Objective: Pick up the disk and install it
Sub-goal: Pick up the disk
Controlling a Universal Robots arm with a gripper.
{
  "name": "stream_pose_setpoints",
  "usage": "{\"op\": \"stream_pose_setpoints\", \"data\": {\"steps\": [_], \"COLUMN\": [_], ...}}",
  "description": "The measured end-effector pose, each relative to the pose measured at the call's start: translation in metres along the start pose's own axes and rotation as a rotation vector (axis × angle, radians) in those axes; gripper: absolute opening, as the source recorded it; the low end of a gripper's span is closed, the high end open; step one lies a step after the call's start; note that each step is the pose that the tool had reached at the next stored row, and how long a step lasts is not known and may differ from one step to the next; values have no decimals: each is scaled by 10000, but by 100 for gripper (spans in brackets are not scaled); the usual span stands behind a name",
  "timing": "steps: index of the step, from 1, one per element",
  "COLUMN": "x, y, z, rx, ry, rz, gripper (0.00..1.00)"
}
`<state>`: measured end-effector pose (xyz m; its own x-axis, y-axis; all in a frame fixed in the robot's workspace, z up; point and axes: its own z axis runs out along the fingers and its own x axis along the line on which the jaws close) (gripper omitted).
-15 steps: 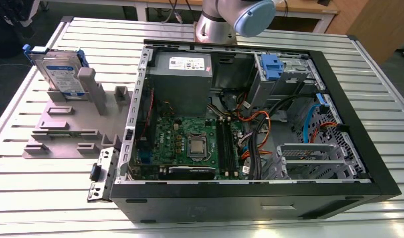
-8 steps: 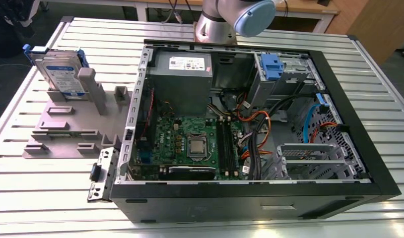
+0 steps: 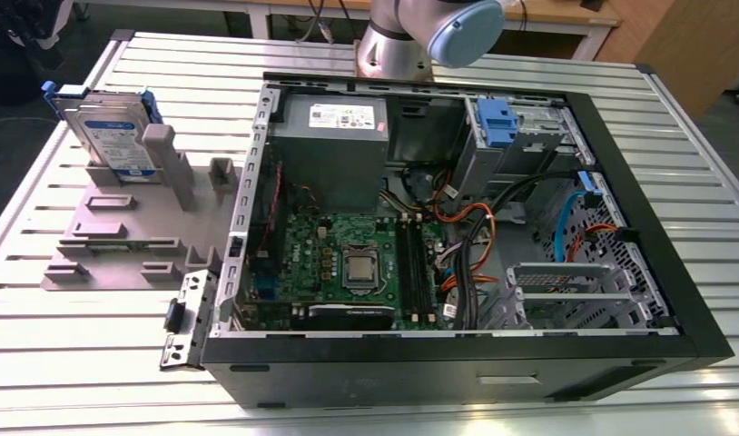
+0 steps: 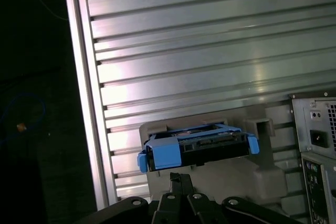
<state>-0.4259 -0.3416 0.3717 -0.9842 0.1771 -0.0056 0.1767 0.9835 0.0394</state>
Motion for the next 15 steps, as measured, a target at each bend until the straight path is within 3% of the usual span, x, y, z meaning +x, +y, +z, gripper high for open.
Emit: {"op": "stream_pose_setpoints", "data": {"steps": [15], "x": [0], "y": [0], "z": [0], "rx": [1], "ry": [-5], "rz": [133], "gripper": [11]}}
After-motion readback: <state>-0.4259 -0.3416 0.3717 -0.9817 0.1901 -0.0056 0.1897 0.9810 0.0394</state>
